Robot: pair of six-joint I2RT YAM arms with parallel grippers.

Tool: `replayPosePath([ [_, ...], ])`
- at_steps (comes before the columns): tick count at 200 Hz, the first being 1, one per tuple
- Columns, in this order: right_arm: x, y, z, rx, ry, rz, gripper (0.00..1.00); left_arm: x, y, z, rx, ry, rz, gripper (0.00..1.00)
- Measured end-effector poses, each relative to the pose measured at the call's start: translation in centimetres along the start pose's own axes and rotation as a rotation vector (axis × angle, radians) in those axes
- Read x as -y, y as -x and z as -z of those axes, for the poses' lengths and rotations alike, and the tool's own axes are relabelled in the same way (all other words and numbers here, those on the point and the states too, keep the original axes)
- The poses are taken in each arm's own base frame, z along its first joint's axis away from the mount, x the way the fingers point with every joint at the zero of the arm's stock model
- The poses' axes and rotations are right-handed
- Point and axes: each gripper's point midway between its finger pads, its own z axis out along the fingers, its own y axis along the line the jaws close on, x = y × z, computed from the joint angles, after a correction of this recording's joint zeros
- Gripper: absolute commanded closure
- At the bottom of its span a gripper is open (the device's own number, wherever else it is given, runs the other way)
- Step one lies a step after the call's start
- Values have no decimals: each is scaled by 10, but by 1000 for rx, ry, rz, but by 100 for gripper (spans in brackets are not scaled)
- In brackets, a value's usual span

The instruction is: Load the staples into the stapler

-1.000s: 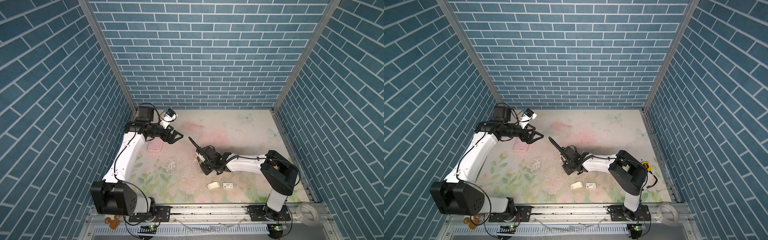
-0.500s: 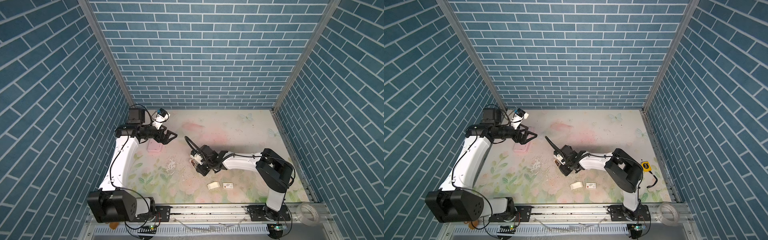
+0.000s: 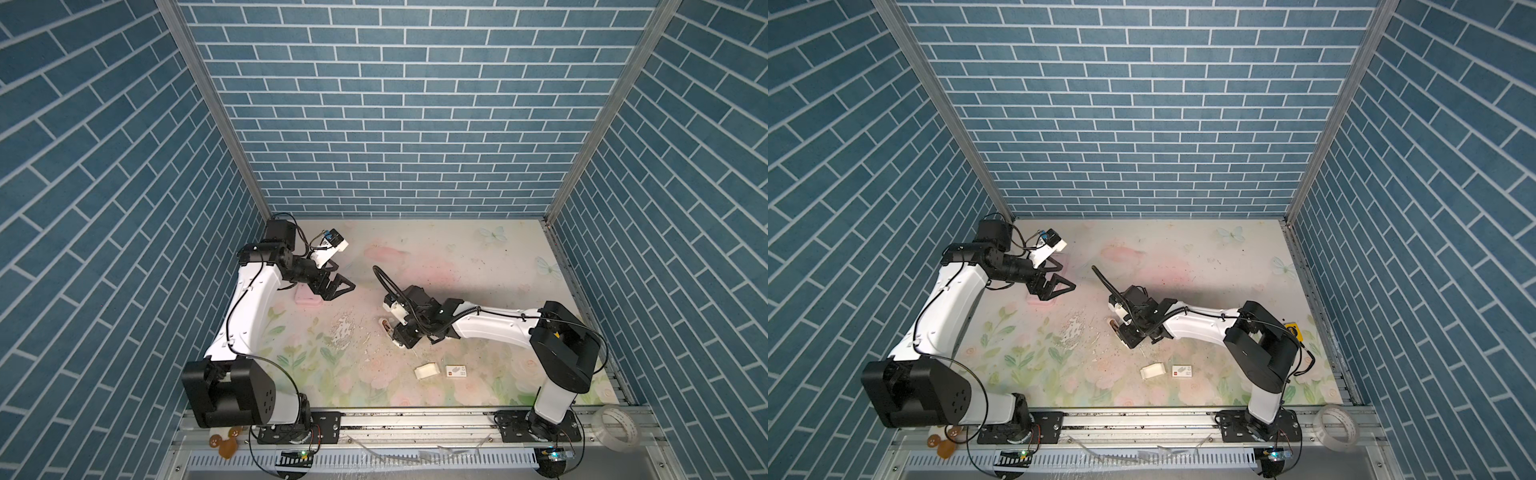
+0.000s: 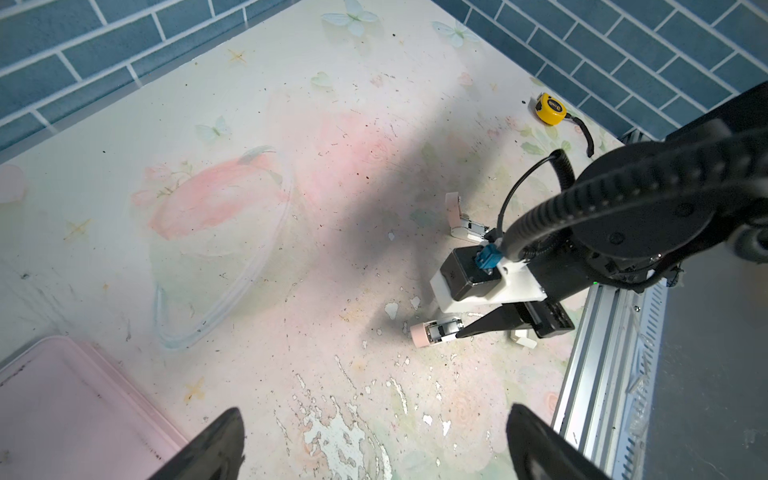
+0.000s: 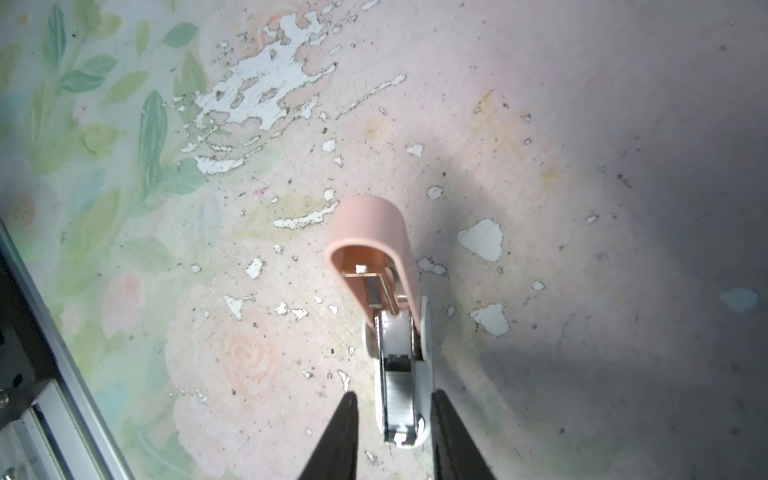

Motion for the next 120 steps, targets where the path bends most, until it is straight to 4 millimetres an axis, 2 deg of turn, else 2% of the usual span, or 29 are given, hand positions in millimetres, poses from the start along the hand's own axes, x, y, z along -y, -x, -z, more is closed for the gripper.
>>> replayPosePath([
  [19,2,-3,11,15,1,-79,75,-1,-4,-8,-21,-21,-29,1],
  [42,5,-17,22,12,13,-216,79,1,-8,-21,-60,-50,-83,1],
  [86,9,-55,14,-42,36,-483,80,1,-12,-44,-94,-96,-147,2],
  [101,7,-56,12,-44,47,-548,81,-1,-14,-51,-103,-112,-152,3],
  [120,2,-45,10,-11,84,-608,81,-4,-18,-59,-110,-131,-144,3],
])
